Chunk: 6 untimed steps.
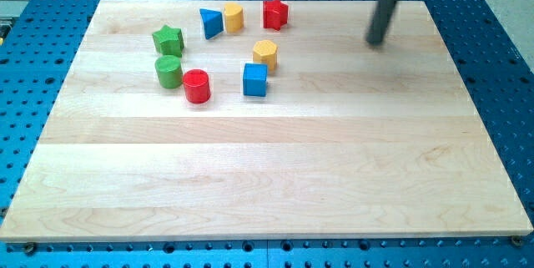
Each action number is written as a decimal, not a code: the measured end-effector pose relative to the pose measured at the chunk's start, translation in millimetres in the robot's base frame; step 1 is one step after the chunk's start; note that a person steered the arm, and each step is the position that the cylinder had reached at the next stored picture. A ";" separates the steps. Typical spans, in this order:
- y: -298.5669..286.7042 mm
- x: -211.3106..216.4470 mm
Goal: Push the red star into the heart
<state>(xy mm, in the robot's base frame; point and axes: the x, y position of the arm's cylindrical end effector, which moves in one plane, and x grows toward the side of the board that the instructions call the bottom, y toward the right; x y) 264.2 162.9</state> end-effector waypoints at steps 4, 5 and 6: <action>-154.9 -18.7; -157.1 -13.1; -155.7 -13.1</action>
